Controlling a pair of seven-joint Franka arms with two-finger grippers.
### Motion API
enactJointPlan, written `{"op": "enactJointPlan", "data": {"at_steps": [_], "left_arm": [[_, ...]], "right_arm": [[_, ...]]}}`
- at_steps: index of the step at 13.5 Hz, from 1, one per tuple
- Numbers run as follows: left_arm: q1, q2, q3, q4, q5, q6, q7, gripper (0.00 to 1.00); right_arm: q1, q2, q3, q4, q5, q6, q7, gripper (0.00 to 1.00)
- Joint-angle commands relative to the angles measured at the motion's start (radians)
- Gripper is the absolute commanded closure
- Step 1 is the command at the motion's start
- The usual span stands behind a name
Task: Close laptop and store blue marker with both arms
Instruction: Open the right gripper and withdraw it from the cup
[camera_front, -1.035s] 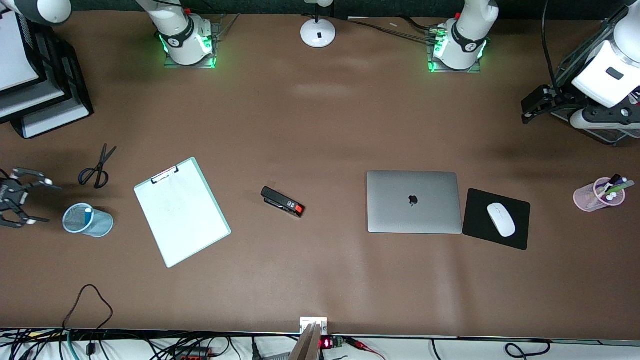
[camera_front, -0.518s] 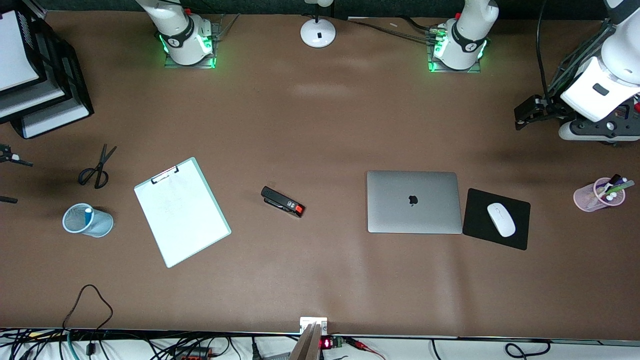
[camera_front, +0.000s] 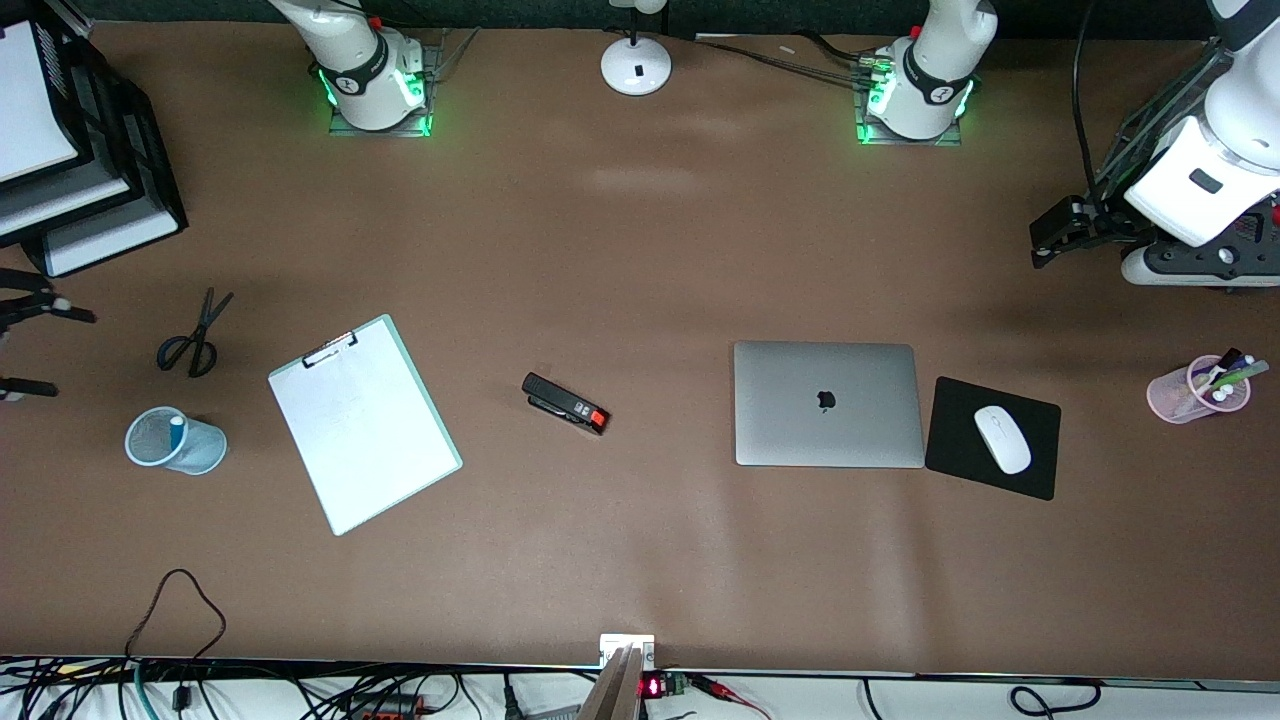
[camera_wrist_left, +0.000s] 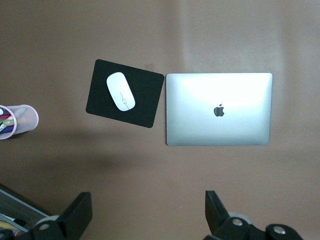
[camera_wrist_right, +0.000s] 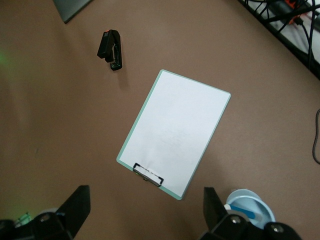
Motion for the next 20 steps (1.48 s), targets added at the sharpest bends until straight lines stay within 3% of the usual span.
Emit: {"op": "enactJointPlan", "data": {"at_steps": [1,4,10,18,20], "left_arm": [[0.007,-0.009,-0.001,0.010,-0.003,-0.001,0.020,0.00],[0.012,-0.012,0.007,0.037,-0.003,-0.019,0.020,0.00],[0.022,-0.035,0.011,0.065,-0.002,-0.091,0.020,0.00],[0.024,-0.037,0.001,0.050,-0.005,-0.088,0.025,0.00],[0.025,-0.043,0.002,0.048,-0.005,-0.091,0.025,0.00]], "right_arm": [[0.081,-0.032,-0.003,0.000,-0.077,-0.016,0.170,0.00],[0.115,-0.063,-0.001,-0.021,-0.100,-0.010,0.294,0.00],[0.163,-0.222,0.002,-0.244,-0.175,0.030,0.616,0.00],[0.264,-0.293,0.002,-0.251,-0.404,-0.046,1.159,0.00],[0.270,-0.311,0.001,-0.251,-0.453,-0.062,1.186,0.00]]}}
